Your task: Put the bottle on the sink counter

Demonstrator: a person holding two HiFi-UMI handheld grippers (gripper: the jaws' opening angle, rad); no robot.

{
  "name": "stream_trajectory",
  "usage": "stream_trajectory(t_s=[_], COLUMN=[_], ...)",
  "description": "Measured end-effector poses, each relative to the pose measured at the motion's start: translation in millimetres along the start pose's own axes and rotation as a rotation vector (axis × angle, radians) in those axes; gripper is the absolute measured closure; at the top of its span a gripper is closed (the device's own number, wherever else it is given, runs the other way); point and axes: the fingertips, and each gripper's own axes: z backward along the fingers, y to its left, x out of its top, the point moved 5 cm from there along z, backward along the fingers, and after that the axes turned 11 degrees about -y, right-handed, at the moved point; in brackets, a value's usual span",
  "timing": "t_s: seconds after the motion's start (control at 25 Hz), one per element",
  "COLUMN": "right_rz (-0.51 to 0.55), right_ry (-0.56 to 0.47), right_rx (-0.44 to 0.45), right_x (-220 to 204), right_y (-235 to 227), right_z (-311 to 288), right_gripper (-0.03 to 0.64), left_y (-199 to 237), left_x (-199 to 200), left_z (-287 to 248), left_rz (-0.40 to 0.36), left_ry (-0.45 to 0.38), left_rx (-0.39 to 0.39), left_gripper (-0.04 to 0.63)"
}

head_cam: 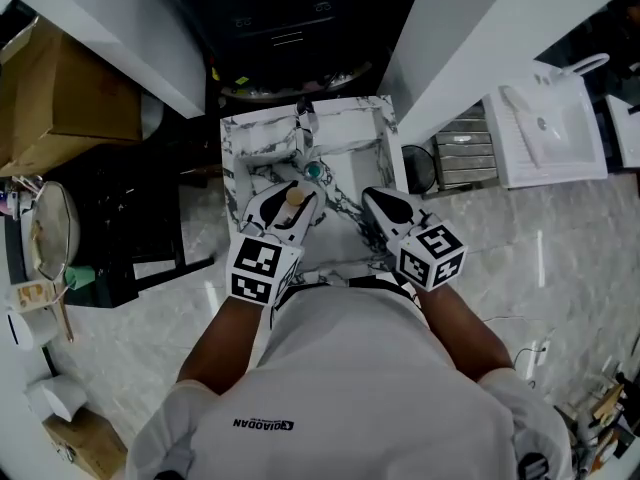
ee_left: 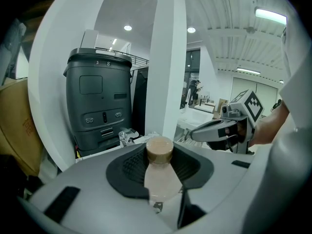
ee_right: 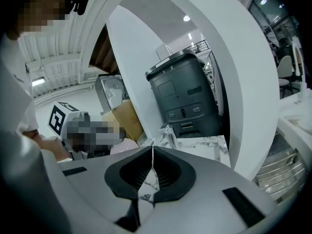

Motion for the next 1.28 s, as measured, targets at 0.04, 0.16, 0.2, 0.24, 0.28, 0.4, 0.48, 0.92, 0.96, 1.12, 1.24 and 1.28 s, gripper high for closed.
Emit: stream_trajectory(t_s=[0.04, 0.16, 0.2, 0.24, 0.28, 0.4, 0.48, 0.92, 0.96, 1.12, 1.24, 1.28], right_rz=[-0.001, -0.003, -0.003, -0.004, -0.004, -0.004, -0.006, -0.014, -0.013, -0.011, -0.013, -0.016], right_ry=[-0.001, 0.000, 0.002, 0.003, 0.004, 0.007, 0.009, 0.005, 0.007, 0.012, 0.013, 0.014], right_rx=[-0.001, -0.006, -0.007, -0.008, -0.008, -0.005, -0.002, 0.017, 0.020, 0.027, 0.022, 0.020], right_x=[0.3, 0.8, 1.1, 1.4, 1.7, 1.8, 2.0, 6.8, 7.2, 9.2, 8.2, 7.6], right_y=[-4.9, -19.7, -24.9, -29.8, -34.5, -47.4, -55.2, -91.3, -94.4, -106.5, -116.1, -119.4], right_z=[3.6, 14.0, 16.7, 19.1, 21.1, 25.9, 28.7, 30.4, 29.7, 27.1, 24.3, 23.8], right_gripper=[0.575, 0.575, 0.575, 0.575, 0.575, 0.575, 0.575, 0.575, 0.575, 0.575, 0.575, 0.575], left_y=[-3.6, -13.5, -16.2, -18.9, -21.6, -30.4, -36.5, -45.4, -44.9, -41.5, -37.4, -36.3], left_x=[0.3, -0.5, -1.1, -1.7, -2.5, -5.0, -6.2, -20.1, -21.5, -25.2, -28.2, -29.3], left_z=[-5.9, -24.1, -30.7, -37.3, -44.2, -65.7, -79.3, -133.1, -137.7, -156.6, -170.4, -175.5], left_rz=[-0.003, -0.010, -0.011, -0.011, -0.012, -0.011, -0.010, 0.005, 0.007, 0.017, 0.022, 0.022], left_ry=[0.000, 0.001, 0.002, 0.004, 0.005, 0.008, 0.008, 0.041, 0.043, 0.044, 0.041, 0.041], left_rx=[0.000, 0.005, 0.006, 0.007, 0.006, 0.004, 0.003, 0.028, 0.032, 0.049, 0.060, 0.062], left_gripper=[0.453, 0.453, 0.453, 0.453, 0.453, 0.453, 0.453, 0.453, 0.453, 0.453, 0.453, 0.453])
